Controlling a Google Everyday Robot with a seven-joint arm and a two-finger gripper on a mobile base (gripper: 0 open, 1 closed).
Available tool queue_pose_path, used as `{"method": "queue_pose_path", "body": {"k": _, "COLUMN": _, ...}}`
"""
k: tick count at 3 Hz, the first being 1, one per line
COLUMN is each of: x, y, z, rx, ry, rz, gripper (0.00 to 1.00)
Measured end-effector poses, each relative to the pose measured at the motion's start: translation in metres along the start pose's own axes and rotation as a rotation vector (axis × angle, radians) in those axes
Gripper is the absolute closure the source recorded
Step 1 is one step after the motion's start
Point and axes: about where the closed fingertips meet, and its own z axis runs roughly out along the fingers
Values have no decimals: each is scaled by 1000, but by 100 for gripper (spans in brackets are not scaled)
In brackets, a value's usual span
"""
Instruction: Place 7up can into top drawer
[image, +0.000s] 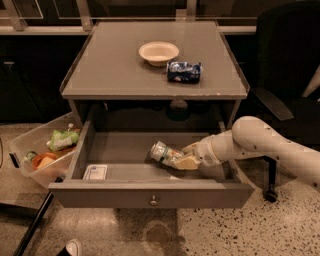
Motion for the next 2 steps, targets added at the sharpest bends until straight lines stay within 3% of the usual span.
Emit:
{"method": "queue_pose_path", "body": {"k": 1, "x": -1, "y": 0, "z": -1, "rx": 0, "ry": 0, "rz": 0, "gripper": 63}}
{"method": "queue_pose_path", "body": {"k": 2, "x": -7, "y": -12, "z": -9, "rx": 65, "ry": -46, "rz": -20, "gripper": 40}}
